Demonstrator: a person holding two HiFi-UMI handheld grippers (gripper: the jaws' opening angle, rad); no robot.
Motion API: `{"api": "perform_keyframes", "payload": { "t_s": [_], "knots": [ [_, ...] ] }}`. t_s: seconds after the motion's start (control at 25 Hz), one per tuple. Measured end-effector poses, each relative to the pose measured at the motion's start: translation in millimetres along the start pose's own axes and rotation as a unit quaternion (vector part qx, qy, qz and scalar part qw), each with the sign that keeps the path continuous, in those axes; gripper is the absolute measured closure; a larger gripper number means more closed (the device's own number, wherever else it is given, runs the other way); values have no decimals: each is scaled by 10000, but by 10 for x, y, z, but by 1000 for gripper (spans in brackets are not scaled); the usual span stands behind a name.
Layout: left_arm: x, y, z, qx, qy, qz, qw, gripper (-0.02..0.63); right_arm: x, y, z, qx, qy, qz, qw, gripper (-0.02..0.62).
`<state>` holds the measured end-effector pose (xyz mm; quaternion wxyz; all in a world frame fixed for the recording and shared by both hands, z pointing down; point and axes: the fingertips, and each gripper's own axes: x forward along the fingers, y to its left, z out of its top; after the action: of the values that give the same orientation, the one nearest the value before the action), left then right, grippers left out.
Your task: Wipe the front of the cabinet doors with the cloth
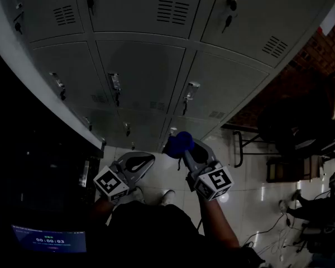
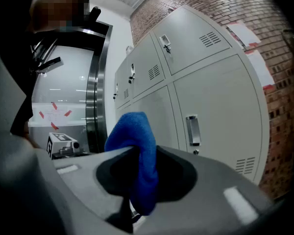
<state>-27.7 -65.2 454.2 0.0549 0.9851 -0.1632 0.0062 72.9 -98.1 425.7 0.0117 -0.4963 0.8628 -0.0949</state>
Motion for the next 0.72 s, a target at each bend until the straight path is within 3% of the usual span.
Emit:
{"api": "perform_keyframes", "payload": {
  "t_s": [0.72],
  "knots": [
    [-19, 181, 8, -36, 40, 204, 9998, 606, 791, -809, 1401, -824, -255, -626, 9943, 528]
  ]
}}
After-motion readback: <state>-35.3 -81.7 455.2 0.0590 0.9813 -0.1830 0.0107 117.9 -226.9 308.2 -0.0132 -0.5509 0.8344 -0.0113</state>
